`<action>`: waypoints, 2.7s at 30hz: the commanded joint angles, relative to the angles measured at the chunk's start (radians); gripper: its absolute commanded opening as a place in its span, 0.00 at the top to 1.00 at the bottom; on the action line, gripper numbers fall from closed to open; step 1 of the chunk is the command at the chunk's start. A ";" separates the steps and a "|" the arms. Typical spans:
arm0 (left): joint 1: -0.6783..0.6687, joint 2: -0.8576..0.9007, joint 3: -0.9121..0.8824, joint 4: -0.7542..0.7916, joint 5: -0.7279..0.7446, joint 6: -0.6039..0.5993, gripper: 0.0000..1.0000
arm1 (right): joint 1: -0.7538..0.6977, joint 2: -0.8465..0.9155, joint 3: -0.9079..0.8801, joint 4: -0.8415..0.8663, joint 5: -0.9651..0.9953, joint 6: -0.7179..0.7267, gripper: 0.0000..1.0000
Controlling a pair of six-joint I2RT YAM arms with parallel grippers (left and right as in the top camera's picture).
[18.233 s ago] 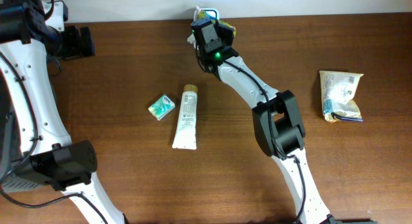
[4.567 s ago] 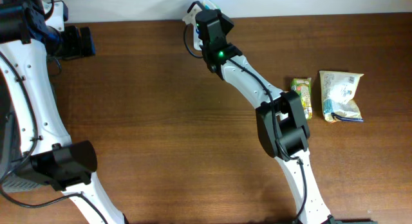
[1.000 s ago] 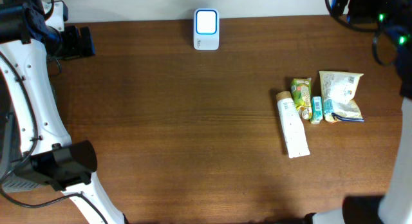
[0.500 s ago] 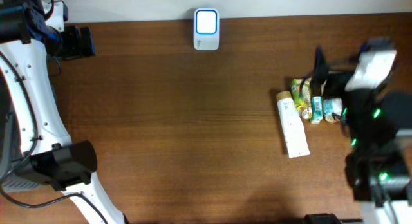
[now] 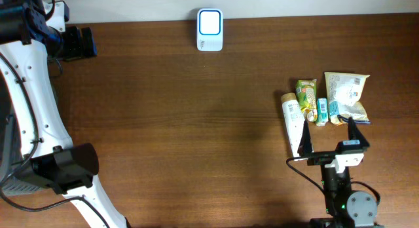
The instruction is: Scan the item barcode
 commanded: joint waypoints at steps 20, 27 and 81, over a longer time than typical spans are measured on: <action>0.005 -0.004 0.016 0.002 0.007 0.012 0.01 | -0.002 -0.118 -0.093 -0.289 -0.043 0.005 0.01; 0.005 -0.004 0.016 0.002 0.007 0.012 0.01 | -0.002 -0.118 -0.093 -0.289 -0.043 0.005 0.01; -0.079 -1.966 -2.525 1.566 -0.100 0.221 0.01 | -0.002 -0.118 -0.093 -0.289 -0.043 0.005 0.01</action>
